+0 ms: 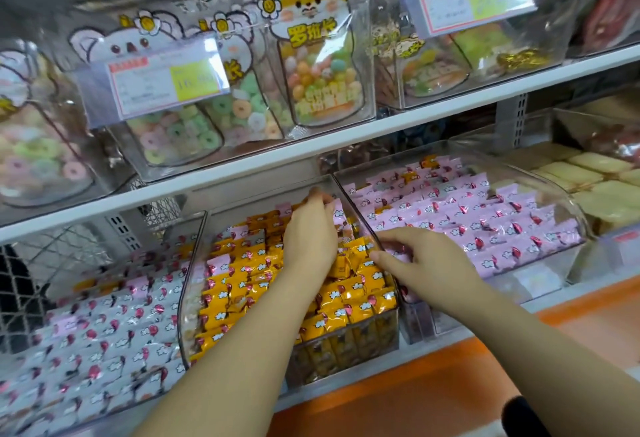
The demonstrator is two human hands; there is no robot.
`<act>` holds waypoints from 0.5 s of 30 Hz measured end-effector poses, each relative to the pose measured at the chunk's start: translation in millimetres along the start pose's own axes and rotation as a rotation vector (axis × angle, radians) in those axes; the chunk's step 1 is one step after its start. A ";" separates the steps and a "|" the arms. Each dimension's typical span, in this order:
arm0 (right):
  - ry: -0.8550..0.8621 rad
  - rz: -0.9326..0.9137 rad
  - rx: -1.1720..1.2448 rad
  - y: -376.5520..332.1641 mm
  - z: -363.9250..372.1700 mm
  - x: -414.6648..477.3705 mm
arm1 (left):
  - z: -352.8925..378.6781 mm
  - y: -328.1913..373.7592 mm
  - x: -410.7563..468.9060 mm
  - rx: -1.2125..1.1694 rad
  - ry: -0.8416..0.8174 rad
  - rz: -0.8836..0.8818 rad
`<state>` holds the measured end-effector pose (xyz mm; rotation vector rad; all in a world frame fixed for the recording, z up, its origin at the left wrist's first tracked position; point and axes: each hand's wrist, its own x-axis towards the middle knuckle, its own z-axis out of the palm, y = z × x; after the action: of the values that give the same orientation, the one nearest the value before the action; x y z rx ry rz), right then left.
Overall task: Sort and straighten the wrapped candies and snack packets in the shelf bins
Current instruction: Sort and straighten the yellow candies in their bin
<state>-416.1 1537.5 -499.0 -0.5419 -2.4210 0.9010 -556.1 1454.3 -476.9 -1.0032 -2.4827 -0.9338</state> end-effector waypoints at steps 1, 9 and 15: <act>0.008 -0.013 -0.017 -0.5 -0.1 -0.4 | -0.9 -0.2 0.9 0.029 -0.034 0.006; 0.023 -0.034 -0.029 1.7 2.1 -1.1 | -7.6 5.1 13.4 -0.003 -0.402 -0.068; 0.008 -0.039 -0.029 1.0 1.6 -1.3 | -22.2 10.6 3.2 -0.312 0.006 -0.116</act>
<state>-415.8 1536.7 -501.2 -0.5062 -2.4322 0.8465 -550.1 1446.8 -454.0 -0.9499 -2.4609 -1.3922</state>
